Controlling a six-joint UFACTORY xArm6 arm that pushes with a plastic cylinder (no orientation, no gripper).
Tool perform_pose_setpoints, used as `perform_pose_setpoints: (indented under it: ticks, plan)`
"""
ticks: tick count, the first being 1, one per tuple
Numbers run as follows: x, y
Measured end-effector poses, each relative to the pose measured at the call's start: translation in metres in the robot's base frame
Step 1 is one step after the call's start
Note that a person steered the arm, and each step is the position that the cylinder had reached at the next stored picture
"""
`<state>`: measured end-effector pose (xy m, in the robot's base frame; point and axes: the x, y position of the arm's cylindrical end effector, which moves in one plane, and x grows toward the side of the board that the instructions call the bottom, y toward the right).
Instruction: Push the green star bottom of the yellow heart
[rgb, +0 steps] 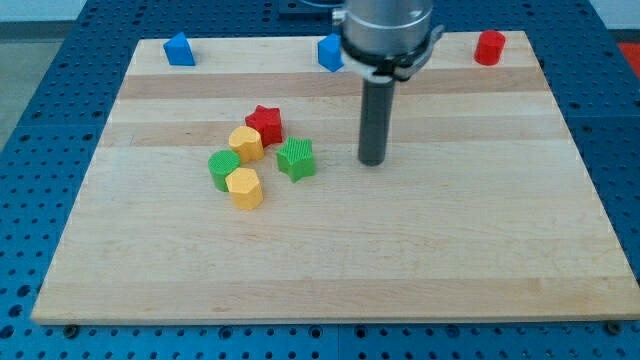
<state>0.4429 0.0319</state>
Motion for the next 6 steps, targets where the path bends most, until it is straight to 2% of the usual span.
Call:
perform_pose_setpoints:
  ticks: [3,6]
  plan:
    - [0.006,-0.111]
    - [-0.006,-0.144]
